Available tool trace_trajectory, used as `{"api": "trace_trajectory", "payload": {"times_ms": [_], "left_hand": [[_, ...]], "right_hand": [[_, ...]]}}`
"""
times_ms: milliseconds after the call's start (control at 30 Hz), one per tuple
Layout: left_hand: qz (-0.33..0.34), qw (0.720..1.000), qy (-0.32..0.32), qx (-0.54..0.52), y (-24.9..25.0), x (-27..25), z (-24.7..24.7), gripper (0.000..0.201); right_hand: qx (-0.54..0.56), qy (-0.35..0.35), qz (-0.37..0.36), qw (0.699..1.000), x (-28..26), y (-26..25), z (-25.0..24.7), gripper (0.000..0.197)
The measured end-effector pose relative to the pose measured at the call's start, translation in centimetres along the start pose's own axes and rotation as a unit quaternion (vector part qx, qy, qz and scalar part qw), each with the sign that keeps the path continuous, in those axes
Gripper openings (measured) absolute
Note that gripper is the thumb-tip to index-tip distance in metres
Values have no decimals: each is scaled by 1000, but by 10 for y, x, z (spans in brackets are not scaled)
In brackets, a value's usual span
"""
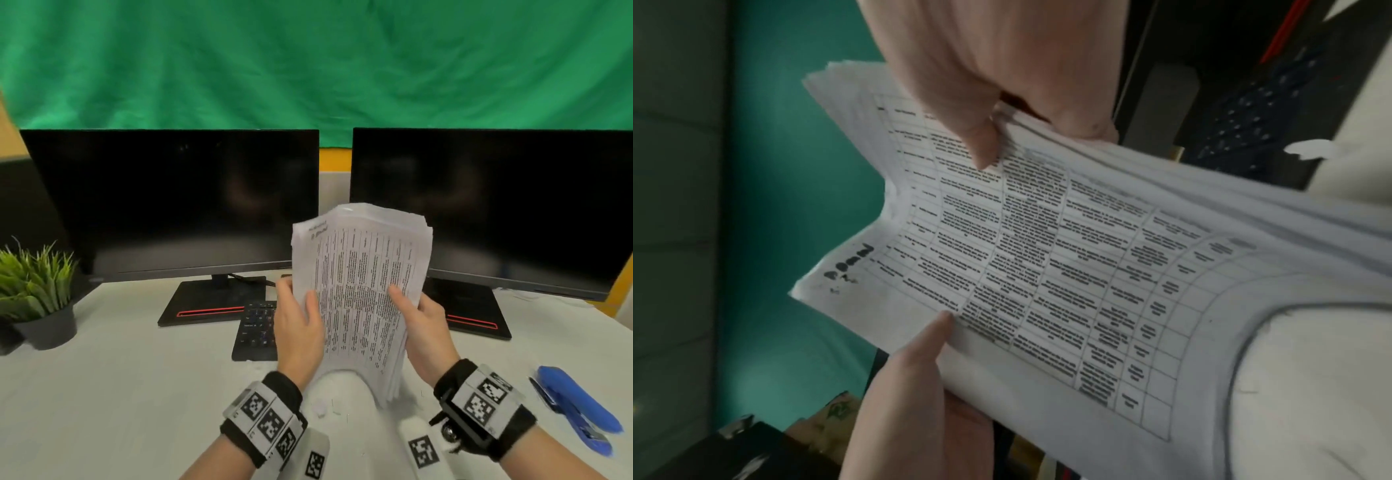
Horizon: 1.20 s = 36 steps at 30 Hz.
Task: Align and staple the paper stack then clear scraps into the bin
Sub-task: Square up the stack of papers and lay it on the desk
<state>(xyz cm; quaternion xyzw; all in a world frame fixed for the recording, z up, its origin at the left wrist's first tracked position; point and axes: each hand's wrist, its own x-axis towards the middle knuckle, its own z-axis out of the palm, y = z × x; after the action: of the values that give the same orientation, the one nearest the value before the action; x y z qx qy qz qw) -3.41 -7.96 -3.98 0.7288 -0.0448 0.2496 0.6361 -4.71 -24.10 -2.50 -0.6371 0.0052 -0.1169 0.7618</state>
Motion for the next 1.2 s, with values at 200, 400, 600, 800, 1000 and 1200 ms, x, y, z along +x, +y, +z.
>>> {"api": "trace_trajectory", "payload": {"times_ms": [200, 400, 600, 800, 1000, 1200], "left_hand": [[-16, 999, -2, -29, -2, 11, -10, 31], [6, 1000, -13, -27, 9, 24, -14, 35], [14, 999, -24, -21, 9, 27, -18, 31], [27, 998, -51, -28, 9, 26, -23, 26], [23, 996, -68, -61, 13, 33, -18, 15], [61, 998, -23, -14, 4, 27, -9, 23]], "right_hand": [[-91, 42, -141, 985, 12, -23, -2, 56], [-391, 94, -432, 807, 15, -48, 11, 65], [-544, 93, -401, 731, 22, -44, 8, 54], [-383, 78, -328, 860, 20, -48, 10, 53], [-194, -43, -175, 964, 22, -43, -1, 52], [-238, 47, -275, 930, 16, -43, 5, 25]]}}
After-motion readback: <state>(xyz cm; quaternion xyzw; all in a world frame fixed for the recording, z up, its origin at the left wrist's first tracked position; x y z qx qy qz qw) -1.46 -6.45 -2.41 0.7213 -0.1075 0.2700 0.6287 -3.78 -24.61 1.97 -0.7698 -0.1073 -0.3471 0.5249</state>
